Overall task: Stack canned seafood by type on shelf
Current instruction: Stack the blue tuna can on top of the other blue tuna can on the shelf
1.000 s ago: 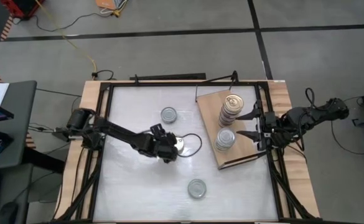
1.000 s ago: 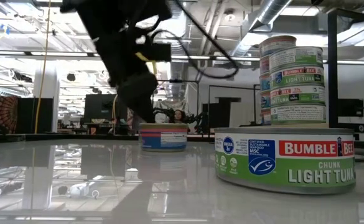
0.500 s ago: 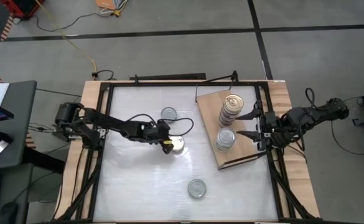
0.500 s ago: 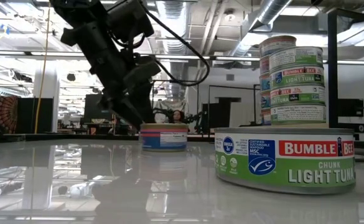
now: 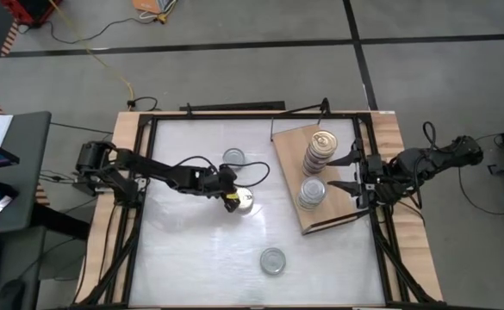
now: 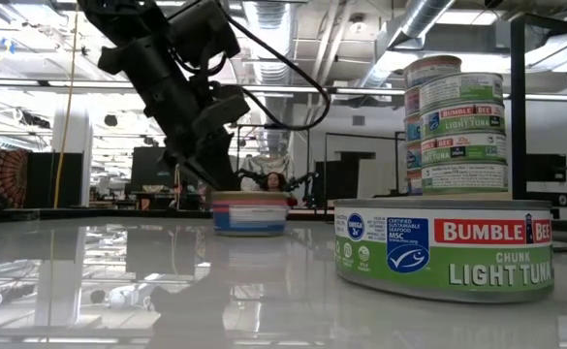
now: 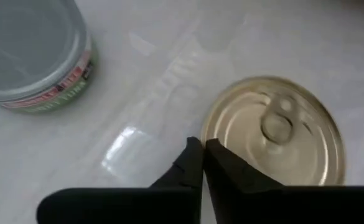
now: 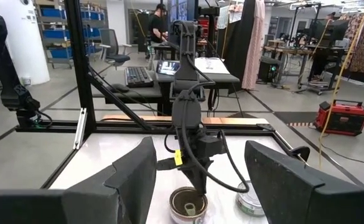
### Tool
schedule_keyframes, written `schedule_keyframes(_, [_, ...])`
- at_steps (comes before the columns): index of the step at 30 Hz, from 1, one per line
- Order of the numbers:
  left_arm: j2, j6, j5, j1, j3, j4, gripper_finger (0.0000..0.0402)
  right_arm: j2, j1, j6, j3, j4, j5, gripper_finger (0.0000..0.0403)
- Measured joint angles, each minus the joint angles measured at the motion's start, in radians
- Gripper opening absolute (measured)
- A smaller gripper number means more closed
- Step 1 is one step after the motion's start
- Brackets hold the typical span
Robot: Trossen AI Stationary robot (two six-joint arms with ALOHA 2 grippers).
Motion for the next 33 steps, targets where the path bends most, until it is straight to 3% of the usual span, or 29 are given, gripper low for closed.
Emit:
schedule_keyframes(12, [-0.005,0.010,0.077,0.110,-0.054,-0.008,0.0000,0.000,0.000,-0.001,0.000,-0.001,0.007,0.0272])
schedule_keyframes(17, [-0.081,0.096,-0.024,0.109,-0.022,-0.060,0.0000,0.000,0.000,0.000,0.000,-0.002,0.007,0.0272])
schedule_keyframes(22, [-0.184,0.168,-0.128,0.068,0.017,-0.227,0.0006,0.000,0.000,-0.002,0.000,-0.005,0.006,0.0272])
schedule_keyframes(29, [-0.236,0.073,-0.087,-0.052,0.053,-0.220,0.0091,0.001,-0.001,-0.004,0.000,-0.003,0.006,0.0272])
schedule_keyframes(33, [-0.160,0.023,-0.178,-0.149,0.054,-0.122,0.0162,0.001,-0.001,-0.003,0.000,0.008,0.004,0.0272])
